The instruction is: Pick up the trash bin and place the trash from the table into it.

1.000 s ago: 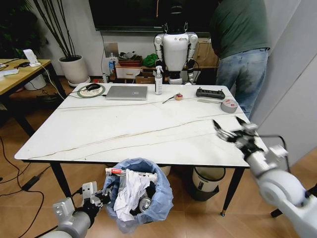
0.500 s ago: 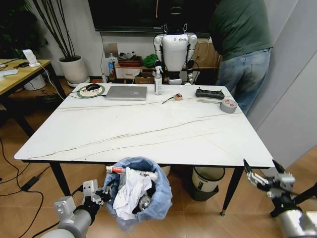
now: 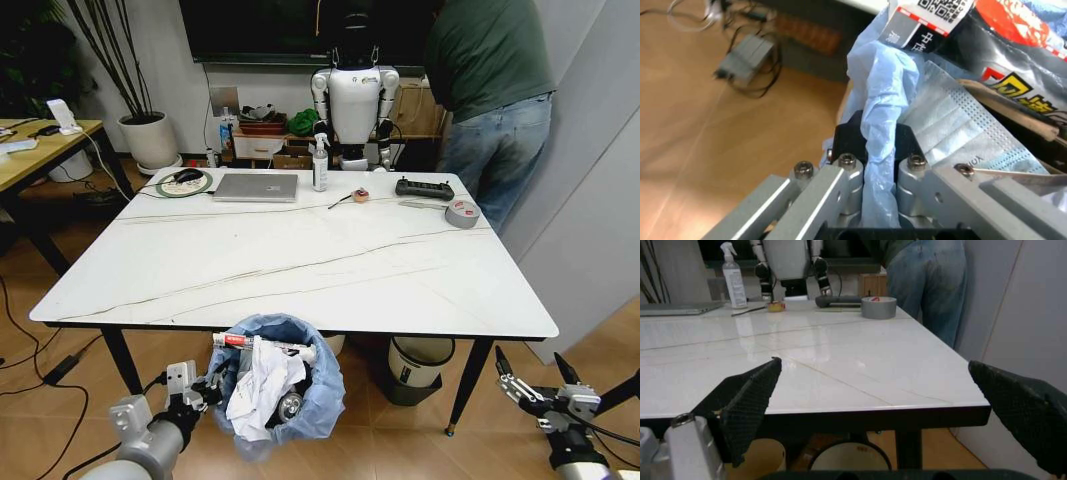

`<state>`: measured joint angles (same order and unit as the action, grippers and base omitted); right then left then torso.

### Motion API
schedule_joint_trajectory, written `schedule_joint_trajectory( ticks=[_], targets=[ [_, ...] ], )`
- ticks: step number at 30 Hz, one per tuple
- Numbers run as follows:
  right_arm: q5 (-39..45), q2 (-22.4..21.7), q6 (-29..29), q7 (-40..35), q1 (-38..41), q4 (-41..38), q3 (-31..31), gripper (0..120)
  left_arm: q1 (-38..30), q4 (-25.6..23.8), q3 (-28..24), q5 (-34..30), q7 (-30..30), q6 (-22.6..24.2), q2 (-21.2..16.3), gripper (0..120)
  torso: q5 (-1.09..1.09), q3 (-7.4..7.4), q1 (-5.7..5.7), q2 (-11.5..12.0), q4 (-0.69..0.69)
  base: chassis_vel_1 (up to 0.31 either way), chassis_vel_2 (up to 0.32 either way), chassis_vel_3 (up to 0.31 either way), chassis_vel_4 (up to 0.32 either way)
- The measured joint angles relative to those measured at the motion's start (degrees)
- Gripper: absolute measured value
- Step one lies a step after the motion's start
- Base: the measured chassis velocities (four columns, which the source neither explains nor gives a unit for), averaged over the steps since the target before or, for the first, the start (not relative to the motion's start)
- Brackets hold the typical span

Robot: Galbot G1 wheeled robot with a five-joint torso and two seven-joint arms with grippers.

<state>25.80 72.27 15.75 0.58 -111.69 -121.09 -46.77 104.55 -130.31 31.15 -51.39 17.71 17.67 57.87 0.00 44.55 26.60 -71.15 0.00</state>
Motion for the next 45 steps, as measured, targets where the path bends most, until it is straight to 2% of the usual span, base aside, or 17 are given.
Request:
schedule_joint_trajectory(
  ticks=[5, 28, 45],
  targets=[
    [0.10, -0.21, -0.05, -0.03, 0.13, -0.03, 0.14, 100, 3.09, 0.44, -0.01, 3.76, 1.65, -1.18, 0.87, 2, 0.00, 0.00, 0.00, 0.00, 0.00, 0.000, 0.000, 0.000, 0.000],
    [0.29, -0.35, -0.17, -0.11, 0.26, -0.10, 0.25, 100, 3.02, -0.15, 0.05, 6.71, 1.23, -2.48, 1.44, 2, 0.00, -0.05, -0.06, 0.12, 0.00, 0.000, 0.000, 0.000, 0.000],
    [0.36, -0.39, -0.19, -0.16, 0.29, -0.10, 0.27, 100, 2.75, 0.35, -0.03, 7.58, 0.98, -2.55, 1.71, 2, 0.00, -2.91, -2.40, 5.34, 0.00, 0.000, 0.000, 0.000, 0.000]
  ],
)
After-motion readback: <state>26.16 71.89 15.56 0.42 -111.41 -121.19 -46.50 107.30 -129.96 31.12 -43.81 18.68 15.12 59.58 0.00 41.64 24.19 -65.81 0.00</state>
